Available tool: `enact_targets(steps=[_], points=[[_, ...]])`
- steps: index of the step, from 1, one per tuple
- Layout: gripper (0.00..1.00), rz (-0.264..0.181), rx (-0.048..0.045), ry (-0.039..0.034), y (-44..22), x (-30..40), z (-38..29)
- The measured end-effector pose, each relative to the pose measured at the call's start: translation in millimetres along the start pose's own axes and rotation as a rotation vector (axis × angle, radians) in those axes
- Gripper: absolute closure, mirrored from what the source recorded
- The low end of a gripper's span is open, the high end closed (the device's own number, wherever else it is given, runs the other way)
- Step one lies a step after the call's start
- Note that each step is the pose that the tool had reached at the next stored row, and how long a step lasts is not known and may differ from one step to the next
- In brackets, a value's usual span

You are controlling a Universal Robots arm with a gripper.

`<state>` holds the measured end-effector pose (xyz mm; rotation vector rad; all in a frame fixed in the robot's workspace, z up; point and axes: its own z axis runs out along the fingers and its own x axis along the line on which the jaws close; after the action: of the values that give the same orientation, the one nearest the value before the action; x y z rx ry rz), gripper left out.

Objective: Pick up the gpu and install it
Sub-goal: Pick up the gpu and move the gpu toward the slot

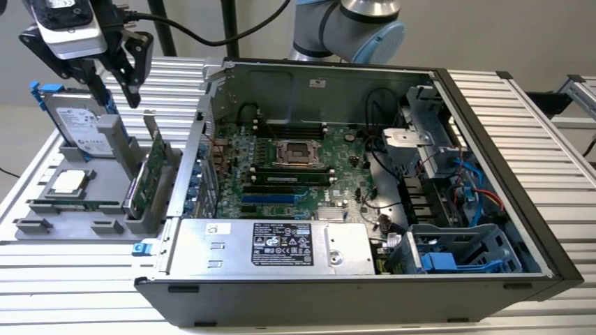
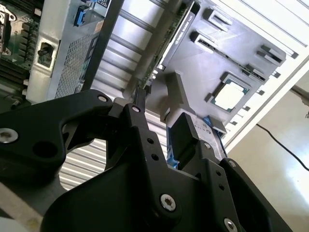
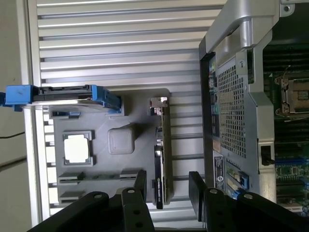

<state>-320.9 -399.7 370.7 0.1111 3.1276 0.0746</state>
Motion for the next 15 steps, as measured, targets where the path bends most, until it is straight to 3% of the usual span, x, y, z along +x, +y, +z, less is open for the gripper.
enact_targets(steps=[15], points=[[0.00,0.000,-0.0001,-0.0001,-0.2,0.0,4.5]])
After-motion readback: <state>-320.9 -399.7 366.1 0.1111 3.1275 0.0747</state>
